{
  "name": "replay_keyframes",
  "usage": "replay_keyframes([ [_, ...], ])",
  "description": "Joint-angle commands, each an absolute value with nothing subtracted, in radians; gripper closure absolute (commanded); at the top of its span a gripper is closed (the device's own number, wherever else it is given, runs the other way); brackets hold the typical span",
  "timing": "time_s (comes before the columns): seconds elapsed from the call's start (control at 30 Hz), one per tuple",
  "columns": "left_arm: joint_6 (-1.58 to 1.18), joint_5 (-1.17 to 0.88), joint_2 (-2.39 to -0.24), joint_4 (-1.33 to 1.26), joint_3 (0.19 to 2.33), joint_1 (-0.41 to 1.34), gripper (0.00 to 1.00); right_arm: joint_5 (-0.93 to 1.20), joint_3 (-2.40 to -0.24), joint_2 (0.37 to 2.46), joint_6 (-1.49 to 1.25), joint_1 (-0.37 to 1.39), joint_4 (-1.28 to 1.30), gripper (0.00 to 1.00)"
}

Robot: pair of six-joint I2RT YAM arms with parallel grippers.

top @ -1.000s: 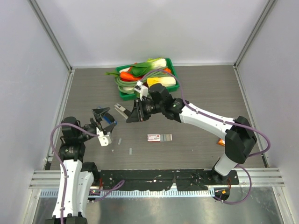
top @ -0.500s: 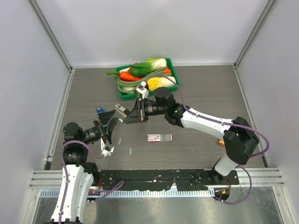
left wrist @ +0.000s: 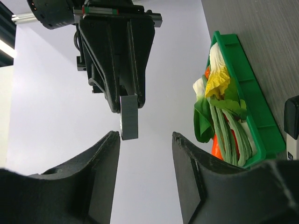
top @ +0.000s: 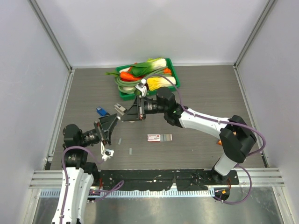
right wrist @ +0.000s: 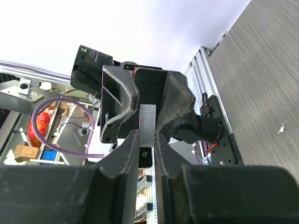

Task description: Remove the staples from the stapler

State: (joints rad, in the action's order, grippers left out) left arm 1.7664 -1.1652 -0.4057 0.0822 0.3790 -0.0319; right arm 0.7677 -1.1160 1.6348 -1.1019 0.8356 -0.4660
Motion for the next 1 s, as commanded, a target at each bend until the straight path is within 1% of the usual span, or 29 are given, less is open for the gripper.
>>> replay_keyframes([
  [0.0,1.784,-1.206,-0.397,0.078,0.380,-0.029,0.48,0.802,-1.115,1.661,-1.186,0.833,-0.609,0.94],
  [0.27,1.792,-1.192,-0.407,0.075,0.380,-0.029,0.50,0.815,-1.118,1.686,-1.207,0.842,-0.638,0.94],
  [0.37,1.792,-1.190,-0.408,0.069,0.380,-0.029,0.52,0.819,-1.120,1.698,-1.207,0.847,-0.638,0.94],
  [0.53,1.764,-1.172,-0.405,0.061,0.385,-0.029,0.58,0.825,-1.124,1.713,-1.215,0.853,-0.644,0.94],
  [0.6,1.760,-1.164,-0.411,0.048,0.385,-0.029,0.62,0.827,-1.123,1.715,-1.215,0.856,-0.643,0.94],
  [0.67,1.750,-1.163,-0.411,0.035,0.385,-0.029,0.63,0.827,-1.121,1.721,-1.216,0.856,-0.644,0.94],
  [0.77,1.752,-1.167,-0.410,0.035,0.380,-0.029,0.68,0.827,-1.126,1.726,-1.224,0.856,-0.652,0.94],
  [0.83,1.750,-1.170,-0.403,0.032,0.377,-0.029,0.73,0.827,-1.131,1.730,-1.226,0.856,-0.658,0.94],
  [0.97,1.744,-1.173,-0.394,0.032,0.371,-0.029,0.79,0.825,-1.132,1.738,-1.242,0.857,-0.672,0.94],
])
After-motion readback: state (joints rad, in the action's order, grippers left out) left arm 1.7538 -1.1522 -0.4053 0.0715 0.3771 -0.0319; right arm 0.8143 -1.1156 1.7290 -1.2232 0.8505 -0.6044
